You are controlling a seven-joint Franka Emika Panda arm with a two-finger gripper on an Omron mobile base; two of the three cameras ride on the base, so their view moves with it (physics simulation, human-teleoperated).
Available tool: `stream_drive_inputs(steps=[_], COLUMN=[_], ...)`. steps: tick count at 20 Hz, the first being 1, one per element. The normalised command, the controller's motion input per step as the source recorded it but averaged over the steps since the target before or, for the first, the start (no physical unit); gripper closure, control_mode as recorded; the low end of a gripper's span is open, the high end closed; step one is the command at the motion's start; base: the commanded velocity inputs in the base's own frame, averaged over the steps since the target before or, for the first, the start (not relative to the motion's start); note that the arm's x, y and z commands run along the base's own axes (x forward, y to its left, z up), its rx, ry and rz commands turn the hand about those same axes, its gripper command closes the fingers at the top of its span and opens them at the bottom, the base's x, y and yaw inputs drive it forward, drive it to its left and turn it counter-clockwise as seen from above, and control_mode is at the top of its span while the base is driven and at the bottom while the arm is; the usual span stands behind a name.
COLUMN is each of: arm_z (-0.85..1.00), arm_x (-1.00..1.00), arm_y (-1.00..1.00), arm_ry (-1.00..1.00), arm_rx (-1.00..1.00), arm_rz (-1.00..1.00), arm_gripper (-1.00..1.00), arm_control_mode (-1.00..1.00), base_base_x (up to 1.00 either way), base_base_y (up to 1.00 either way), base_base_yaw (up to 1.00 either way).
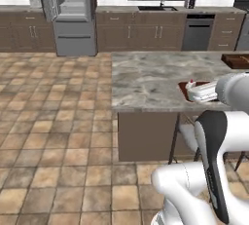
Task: Take the cakes from the fridge and place them on the empty tray on the dining counter.
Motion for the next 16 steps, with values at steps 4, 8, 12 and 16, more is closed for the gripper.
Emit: stream_drive_inputs(steps=[4,8,12,16], arm_z=[0.0,0.0,0.0,0.0], arm_x=[0.0,0.0,0.0,0.0], arm_y=[0.0,0.0,0.0,0.0], arm_ry=[0.0,0.0,0.0,0.0], arm_rx=[0.0,0.0,0.0,0.0], arm_rz=[0.0,0.0,0.0,0.0], arm_gripper=[-1.0,-1.0,-1.0,-1.0], arm_control_mode=[1.0,1.0,1.0,1.0], base_base_x=[0.37,0.47,0.49,0.55], base_base_y=[1.0,1.0,1.0,1.0], base_base_yaw=[0.0,0.0,0.0,0.0])
